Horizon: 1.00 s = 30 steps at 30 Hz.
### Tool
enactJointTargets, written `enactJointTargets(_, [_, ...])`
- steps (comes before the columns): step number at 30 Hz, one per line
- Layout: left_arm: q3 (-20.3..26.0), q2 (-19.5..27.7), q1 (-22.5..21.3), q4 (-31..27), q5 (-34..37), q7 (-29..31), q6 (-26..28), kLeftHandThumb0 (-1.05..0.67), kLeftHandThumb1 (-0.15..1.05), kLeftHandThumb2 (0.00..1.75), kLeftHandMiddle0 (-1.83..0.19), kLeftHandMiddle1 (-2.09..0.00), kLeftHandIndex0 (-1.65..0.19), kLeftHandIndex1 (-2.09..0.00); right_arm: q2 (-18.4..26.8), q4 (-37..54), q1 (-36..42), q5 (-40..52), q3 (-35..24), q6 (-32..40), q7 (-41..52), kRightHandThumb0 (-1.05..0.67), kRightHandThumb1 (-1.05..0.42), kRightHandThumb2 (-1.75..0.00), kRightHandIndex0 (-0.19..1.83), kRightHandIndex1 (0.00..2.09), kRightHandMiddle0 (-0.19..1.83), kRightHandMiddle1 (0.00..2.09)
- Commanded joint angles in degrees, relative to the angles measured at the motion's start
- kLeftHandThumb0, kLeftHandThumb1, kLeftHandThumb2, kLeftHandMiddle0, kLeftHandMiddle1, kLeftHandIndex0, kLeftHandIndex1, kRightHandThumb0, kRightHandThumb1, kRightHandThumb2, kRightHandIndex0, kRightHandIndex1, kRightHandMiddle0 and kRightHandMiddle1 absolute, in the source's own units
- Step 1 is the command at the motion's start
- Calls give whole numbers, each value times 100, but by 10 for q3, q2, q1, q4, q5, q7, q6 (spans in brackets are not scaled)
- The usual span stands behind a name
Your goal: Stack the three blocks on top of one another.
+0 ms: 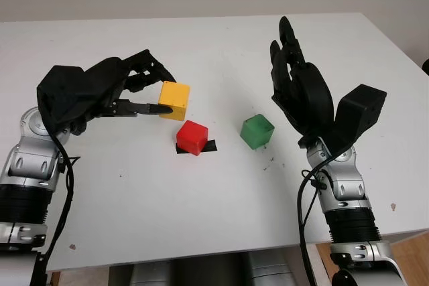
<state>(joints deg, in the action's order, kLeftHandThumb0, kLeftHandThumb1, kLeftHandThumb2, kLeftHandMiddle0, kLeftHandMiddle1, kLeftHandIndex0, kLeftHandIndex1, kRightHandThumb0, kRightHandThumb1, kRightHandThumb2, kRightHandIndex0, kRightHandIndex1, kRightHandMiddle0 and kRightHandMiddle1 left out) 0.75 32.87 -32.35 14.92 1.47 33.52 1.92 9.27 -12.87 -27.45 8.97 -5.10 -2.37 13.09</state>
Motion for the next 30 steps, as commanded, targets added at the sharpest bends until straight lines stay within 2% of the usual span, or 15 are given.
enactJointTargets(1, [-6, -6, 4, -11, 1, 4, 1, -43, 101, 5, -19, -3, -32, -165, 0, 12, -2, 0, -1, 0, -1, -75, -105, -66, -19, 0, -19, 0])
enactJointTargets(10, [-24, -24, 20, -8, -11, 4, -22, -45, 101, 5, -14, -4, -31, -165, -1, 7, -2, 5, -2, -6, 6, -75, -105, -66, -19, 0, -19, 0])
enactJointTargets(21, [-30, -35, 20, -14, -9, 16, 2, -46, 100, 5, -13, -5, -34, -170, 0, 11, -2, 0, 0, 0, 0, -76, -105, -65, -19, 0, -19, 0])
enactJointTargets(30, [-41, -40, 22, -4, -44, -13, -16, -43, 101, 6, -13, -5, -29, -163, 1, 10, -3, 4, -2, -1, 3, -76, -105, -66, -19, 0, -19, 0])
